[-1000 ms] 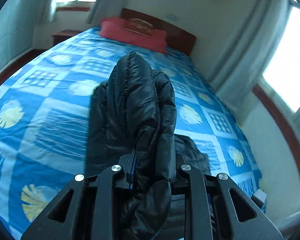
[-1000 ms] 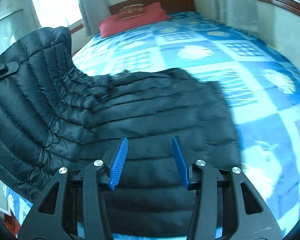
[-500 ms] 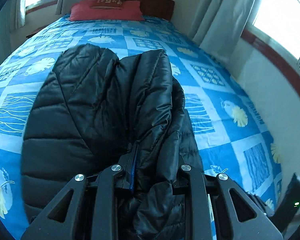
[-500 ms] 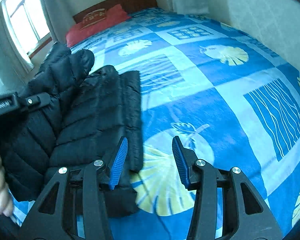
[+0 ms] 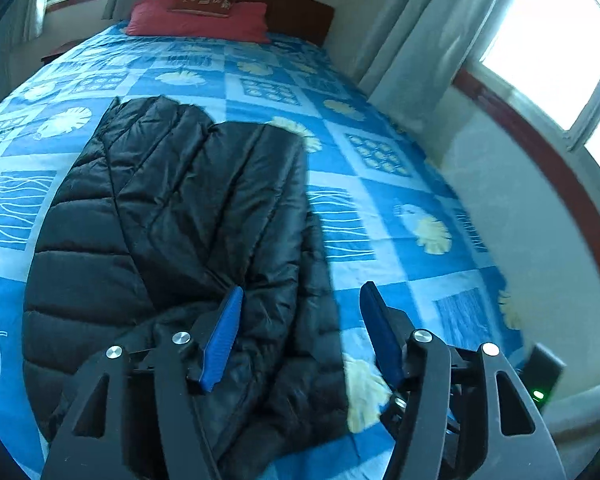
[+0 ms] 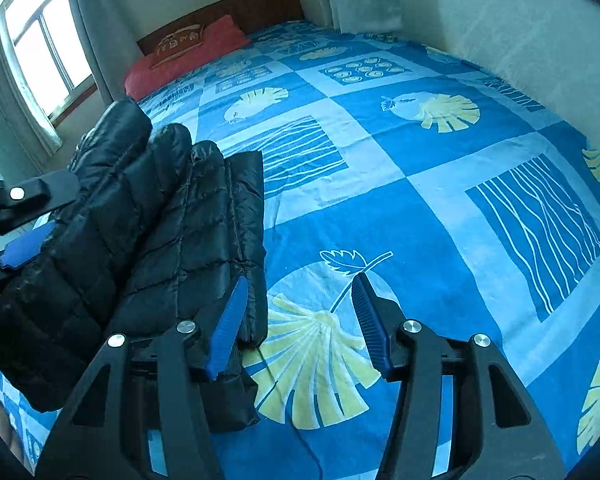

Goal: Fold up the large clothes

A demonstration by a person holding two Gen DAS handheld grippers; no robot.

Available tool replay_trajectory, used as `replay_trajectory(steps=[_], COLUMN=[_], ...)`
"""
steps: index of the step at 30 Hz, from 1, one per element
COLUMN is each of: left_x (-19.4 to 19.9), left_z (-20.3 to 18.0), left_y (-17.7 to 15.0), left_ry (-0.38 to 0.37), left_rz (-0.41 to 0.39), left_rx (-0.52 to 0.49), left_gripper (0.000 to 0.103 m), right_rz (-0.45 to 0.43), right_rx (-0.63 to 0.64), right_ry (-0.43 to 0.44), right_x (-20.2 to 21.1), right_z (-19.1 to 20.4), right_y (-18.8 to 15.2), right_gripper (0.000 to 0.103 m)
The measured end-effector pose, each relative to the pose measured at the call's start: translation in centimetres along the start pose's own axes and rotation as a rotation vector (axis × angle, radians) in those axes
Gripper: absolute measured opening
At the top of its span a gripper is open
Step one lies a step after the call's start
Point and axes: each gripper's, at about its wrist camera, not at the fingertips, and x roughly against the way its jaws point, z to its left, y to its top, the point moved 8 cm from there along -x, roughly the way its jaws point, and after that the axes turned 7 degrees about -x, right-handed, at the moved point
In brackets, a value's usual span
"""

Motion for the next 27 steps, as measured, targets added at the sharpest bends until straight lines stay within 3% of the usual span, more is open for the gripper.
replay_trajectory(steps=[5, 11, 14, 17, 22, 24, 27], left_x=[3.5, 8.0, 9.4, 9.6, 8.3, 7.8, 7.1], left_z=[0.3, 6.3, 10.3, 14.4, 18.7, 19.3, 19.6], left_y=[0.3, 1.0, 0.9, -0.1, -2.6, -3.3, -4.1], left_ry=[-0.044, 0.010, 0.076, 0.125, 0.153, 0.147, 0.126], left_rz=[-0.051, -0.146, -0.187, -0.188, -0.140, -0.124, -0.098], left_rx=[-0.018, 0.065, 0.112, 0.187, 0.254, 0.261, 0.266], left_gripper=[0.060, 0.060, 0.060, 0.060, 0.060, 0.060, 0.060], right_rz=[-0.018, -0.035, -0.011, 0.044, 0.130, 0.139, 0.122], right_rx=[0.008, 0.056, 0.060, 0.073, 0.109, 0.124, 0.122], right_ry=[0.048, 0.130, 0.187, 0.233, 0.212, 0.202, 0.172], right_x=[1.4, 2.5, 2.3, 1.4, -0.9, -1.3, -1.5], right_z=[2.3, 7.7, 10.6, 13.2, 15.1, 15.0, 13.2], right_y=[0.8, 1.9, 2.1, 1.6, 0.3, 0.0, 0.7], right_gripper=[0.056, 0.063, 0.069, 0.075, 0.079, 0.039, 0.027])
